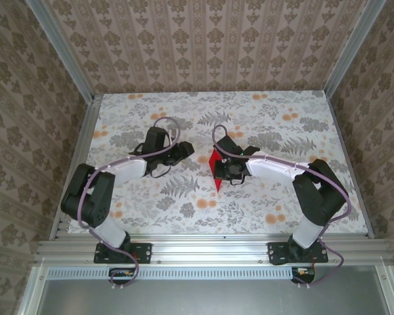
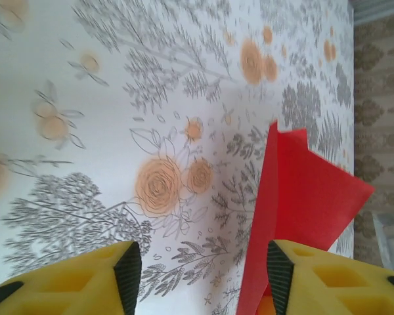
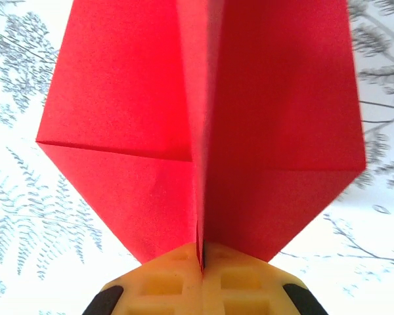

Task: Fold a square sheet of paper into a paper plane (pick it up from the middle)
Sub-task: Turn over a paper plane at the center of the table.

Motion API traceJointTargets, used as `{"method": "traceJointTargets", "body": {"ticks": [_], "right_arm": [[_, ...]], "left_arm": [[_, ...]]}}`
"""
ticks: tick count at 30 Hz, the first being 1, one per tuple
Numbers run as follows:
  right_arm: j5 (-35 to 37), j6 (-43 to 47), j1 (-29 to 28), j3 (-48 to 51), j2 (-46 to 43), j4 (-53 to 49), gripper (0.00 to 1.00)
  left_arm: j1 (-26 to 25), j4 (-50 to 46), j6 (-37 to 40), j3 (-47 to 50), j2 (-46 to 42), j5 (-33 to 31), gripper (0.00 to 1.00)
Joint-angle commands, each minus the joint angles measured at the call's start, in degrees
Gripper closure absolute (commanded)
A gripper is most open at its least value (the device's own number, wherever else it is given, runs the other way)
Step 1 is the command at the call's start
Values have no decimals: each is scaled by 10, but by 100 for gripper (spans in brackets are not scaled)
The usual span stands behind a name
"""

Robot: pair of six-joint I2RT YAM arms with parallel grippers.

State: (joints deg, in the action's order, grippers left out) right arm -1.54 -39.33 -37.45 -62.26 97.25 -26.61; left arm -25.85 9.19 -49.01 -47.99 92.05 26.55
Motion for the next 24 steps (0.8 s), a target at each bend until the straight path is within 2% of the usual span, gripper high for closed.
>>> {"method": "traceJointTargets", "body": {"ticks": [1, 12, 18, 24], "right_arm": [[47, 42, -6, -26, 8, -122, 96], [83, 41, -17, -102, 98, -154, 91], [90, 42, -23, -123, 118, -166, 81], [107, 36, -33, -141, 139, -183, 80]], "left_arm": [[20, -73, 39, 9, -29, -52, 43], [36, -99, 51, 17, -48, -68, 40], [38, -101, 53, 17, -48, -69, 40], [41, -104, 57, 16, -48, -69, 39]]}}
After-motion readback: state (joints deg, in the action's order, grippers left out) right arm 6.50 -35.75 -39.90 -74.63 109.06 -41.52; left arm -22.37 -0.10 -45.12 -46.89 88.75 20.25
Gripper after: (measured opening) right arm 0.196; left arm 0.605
